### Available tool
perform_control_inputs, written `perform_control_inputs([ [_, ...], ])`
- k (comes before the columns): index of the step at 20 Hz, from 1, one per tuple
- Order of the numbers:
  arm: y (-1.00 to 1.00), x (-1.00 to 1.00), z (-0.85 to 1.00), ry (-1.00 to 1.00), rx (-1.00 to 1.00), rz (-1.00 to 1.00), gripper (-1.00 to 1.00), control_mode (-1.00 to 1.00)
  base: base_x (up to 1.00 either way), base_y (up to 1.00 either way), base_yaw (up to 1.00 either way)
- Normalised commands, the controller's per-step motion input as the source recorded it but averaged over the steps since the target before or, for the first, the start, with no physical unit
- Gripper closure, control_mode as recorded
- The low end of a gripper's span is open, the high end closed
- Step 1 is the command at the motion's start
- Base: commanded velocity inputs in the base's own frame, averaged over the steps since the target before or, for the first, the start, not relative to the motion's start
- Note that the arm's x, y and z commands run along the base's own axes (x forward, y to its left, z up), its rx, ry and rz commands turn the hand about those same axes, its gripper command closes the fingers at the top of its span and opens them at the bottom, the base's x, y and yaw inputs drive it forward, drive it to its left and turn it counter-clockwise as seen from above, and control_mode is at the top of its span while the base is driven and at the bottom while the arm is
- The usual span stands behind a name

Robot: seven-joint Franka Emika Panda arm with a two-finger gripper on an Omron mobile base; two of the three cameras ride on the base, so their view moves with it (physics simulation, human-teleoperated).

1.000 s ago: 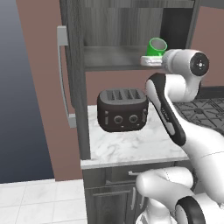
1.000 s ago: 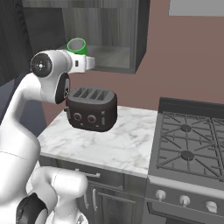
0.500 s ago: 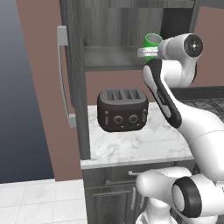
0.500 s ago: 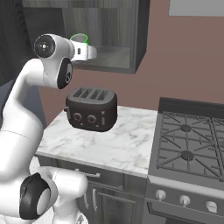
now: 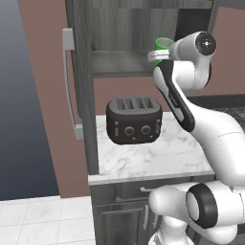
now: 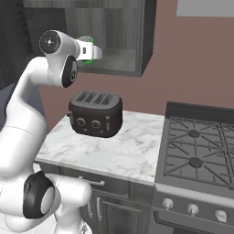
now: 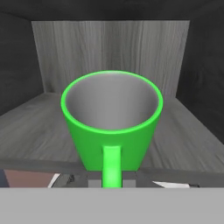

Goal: Move the mug from next to the sink to the open cabinet. Then, move the bowl with the lime to the fridge to clear the area for faucet cleaning.

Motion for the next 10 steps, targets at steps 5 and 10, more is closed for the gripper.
perform_control_inputs([
  [5,0.00,0.10,-0.32,0.00,0.00,0.00,1.00,-1.00,0.00,0.00,0.00],
  [10,0.00,0.47,-0.15,0.02,0.00,0.00,1.00,-1.00,0.00,0.00,0.00],
])
